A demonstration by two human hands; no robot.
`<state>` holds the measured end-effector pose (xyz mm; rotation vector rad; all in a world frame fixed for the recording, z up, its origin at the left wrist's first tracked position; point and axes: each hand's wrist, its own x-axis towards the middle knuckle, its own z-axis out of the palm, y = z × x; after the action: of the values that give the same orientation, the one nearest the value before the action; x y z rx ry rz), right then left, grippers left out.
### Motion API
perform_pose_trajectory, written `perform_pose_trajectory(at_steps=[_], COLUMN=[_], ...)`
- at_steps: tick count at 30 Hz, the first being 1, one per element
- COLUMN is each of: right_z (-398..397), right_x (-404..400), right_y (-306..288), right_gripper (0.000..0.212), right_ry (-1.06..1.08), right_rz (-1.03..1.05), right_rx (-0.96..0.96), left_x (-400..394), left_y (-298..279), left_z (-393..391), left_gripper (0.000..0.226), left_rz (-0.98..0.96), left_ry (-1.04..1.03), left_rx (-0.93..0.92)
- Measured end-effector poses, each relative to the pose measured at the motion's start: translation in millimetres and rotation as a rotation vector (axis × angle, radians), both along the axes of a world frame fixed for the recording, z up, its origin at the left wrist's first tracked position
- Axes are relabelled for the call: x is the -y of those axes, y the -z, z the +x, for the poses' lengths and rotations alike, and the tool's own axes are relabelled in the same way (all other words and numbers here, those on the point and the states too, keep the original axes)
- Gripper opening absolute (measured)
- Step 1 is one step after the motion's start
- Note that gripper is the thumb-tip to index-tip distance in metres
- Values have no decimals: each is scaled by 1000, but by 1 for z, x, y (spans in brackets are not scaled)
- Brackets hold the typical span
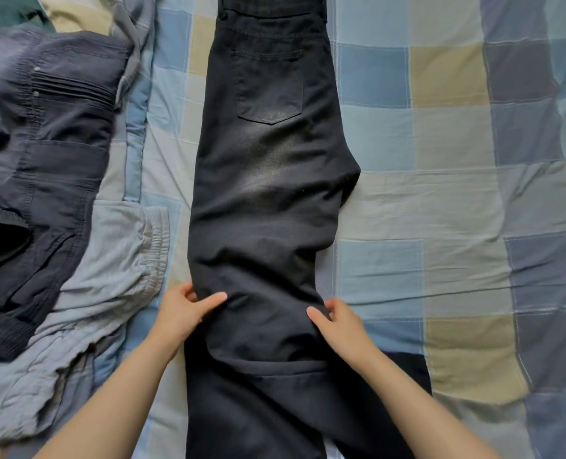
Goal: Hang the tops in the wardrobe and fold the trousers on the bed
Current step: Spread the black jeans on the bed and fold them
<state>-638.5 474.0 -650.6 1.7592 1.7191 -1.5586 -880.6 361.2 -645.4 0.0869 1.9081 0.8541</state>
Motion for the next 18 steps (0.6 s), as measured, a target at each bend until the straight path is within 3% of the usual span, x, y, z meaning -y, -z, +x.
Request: perform_pose_trajectory(at_steps=[2,4,8,11,15,18], right_z=[8,14,25,34,42,46], right_x=[6,14,31,40,68,96], right_y=[-6,-11,-16,-30,-66,-94], right_gripper=[29,35,30,46,65,44], right_ry=[-96,-112,-142,-224,-853,-1098], right_rz=[87,174,98,-15,215,227], right_rx=[12,-19,-44,33,369,379], left_x=[13,29,54,61,85,103], left_y=[-3,-5,-2,-5,-17,-25], left_z=[5,-1,-10,18,65,78], left_gripper=[24,20,6,14,14,9], left_rz=[-78,-93,-68,-80,-169,-108], left_ry=[103,68,-138,-91,-65,-246], left_rx=[68,151,119,174,220,294])
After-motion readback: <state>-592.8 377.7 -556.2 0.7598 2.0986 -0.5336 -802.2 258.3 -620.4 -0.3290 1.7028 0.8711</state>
